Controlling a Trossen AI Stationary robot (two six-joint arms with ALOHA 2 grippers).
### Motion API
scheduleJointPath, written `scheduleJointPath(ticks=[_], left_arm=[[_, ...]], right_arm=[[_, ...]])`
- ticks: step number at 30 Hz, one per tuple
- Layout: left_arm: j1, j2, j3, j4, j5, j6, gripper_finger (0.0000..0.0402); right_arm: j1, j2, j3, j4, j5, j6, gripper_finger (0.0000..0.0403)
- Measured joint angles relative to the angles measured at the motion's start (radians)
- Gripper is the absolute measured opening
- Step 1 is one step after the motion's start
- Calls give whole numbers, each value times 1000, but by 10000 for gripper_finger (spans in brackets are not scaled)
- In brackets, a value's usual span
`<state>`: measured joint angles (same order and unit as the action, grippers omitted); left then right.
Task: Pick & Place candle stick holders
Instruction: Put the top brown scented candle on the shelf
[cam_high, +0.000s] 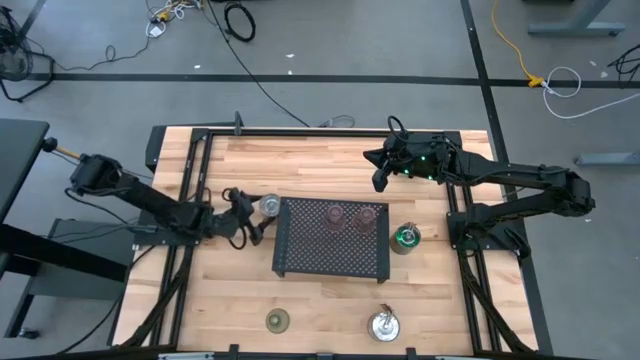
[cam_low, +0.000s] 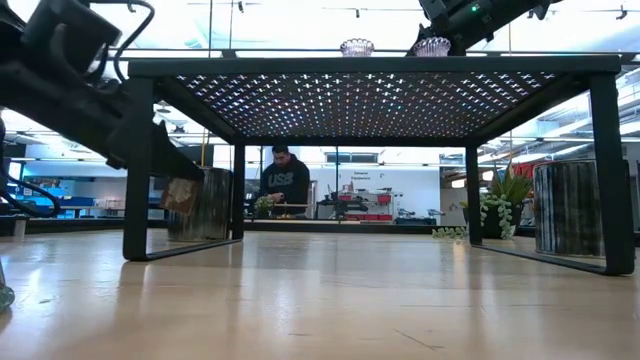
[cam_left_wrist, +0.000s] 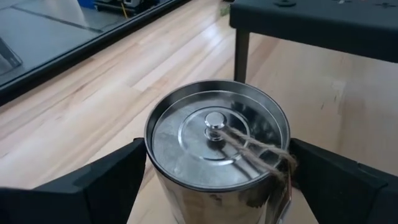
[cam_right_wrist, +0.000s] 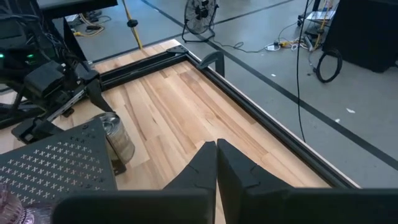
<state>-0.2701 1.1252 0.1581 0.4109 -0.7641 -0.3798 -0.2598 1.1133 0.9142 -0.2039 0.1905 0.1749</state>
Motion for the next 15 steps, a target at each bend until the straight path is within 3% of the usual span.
scheduleJointPath(ticks=[15], left_arm=[[115,1,-1,73,101,78,387]], right_arm=[[10,0,0,-1,2,0,13]])
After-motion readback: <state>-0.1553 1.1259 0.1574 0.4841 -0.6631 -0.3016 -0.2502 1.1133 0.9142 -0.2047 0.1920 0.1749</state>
